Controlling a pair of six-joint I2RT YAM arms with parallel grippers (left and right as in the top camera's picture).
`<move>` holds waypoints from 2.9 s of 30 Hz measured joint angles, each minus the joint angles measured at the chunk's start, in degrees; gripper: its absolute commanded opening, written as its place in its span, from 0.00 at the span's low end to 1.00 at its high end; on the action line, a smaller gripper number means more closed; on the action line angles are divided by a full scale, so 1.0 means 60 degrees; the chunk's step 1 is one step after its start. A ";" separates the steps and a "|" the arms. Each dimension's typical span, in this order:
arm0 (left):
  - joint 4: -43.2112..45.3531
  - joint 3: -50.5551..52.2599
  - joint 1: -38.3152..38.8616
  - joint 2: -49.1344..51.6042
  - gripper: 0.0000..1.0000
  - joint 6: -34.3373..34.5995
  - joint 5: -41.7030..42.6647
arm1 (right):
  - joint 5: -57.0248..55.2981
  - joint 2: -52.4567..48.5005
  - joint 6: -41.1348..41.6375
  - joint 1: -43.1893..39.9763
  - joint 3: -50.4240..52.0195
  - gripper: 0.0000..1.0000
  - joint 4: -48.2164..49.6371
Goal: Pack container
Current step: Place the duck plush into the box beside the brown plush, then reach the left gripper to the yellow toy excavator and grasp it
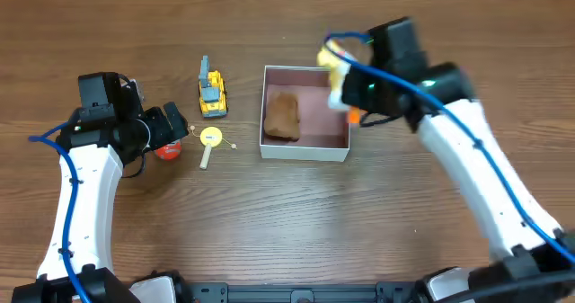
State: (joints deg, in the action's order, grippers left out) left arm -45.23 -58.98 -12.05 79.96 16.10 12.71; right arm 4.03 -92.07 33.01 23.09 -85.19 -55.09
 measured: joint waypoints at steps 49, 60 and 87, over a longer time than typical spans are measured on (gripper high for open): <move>-0.0117 -0.1632 0.1432 0.0375 1.00 -0.1679 0.1024 | -0.0634 0.2153 -0.0754 -0.3723 0.0503 1.00 -0.0965; -0.3071 -0.7854 0.2514 0.6331 0.89 -0.0838 -0.0772 | -0.0565 0.2138 -0.0758 -0.3723 0.0503 1.00 -0.1005; -0.3391 -0.7930 0.2812 0.8123 0.50 -0.1224 -0.1810 | -0.0572 0.2138 -0.0758 -0.3727 0.0503 1.00 -0.1188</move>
State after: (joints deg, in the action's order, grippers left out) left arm -65.58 -106.56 4.82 128.70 8.75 1.85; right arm 0.60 -79.24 28.47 0.73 -82.17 -62.22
